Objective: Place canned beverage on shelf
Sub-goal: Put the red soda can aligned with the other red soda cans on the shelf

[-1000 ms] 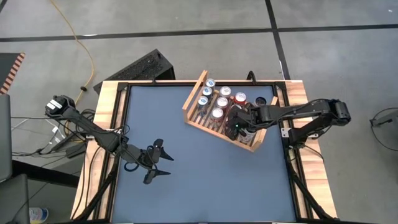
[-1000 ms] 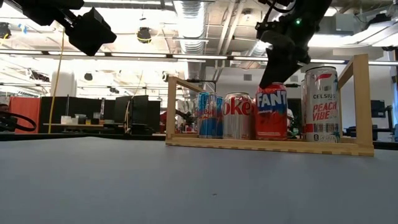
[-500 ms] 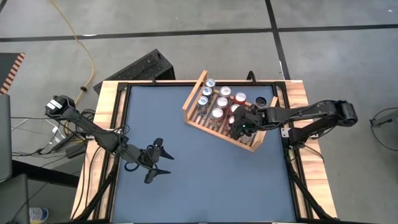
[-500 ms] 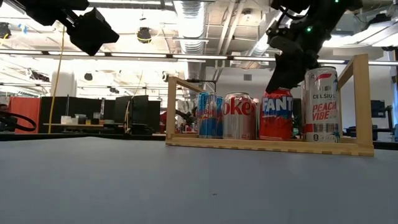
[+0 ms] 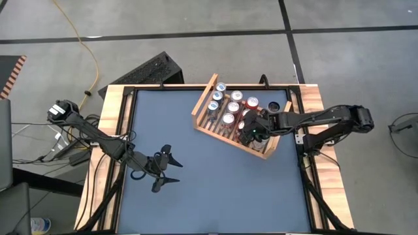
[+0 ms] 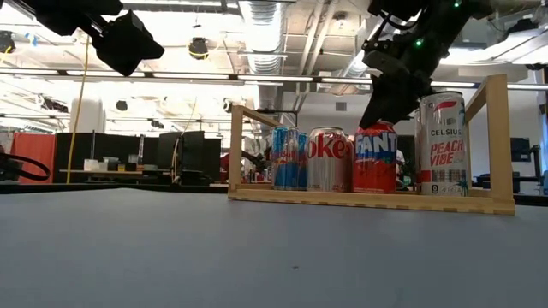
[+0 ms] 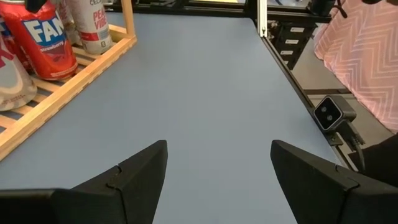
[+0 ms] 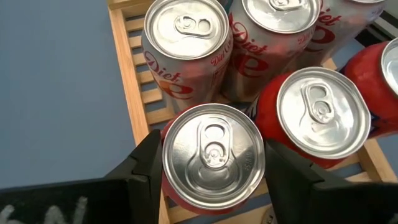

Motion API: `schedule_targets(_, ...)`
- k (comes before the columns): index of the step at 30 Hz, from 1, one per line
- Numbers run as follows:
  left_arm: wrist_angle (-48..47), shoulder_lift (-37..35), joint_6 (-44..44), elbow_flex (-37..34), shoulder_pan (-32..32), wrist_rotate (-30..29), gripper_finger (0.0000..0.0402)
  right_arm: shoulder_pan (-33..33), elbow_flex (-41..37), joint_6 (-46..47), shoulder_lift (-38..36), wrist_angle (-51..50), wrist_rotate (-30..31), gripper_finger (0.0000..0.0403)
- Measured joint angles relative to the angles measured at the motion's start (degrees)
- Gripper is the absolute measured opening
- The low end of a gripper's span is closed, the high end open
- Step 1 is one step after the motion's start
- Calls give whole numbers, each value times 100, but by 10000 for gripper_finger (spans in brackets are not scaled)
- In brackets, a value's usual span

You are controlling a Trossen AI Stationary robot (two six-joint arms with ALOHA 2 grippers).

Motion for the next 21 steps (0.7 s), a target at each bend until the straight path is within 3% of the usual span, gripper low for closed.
schedule_targets(12,-4,0,2,0,0,2,275,15,0,-53,3,-125,-16,227)
schedule_targets(21,-4,-1,4,1,2,0,275,15,-7,-118,9,-68,-44,274)
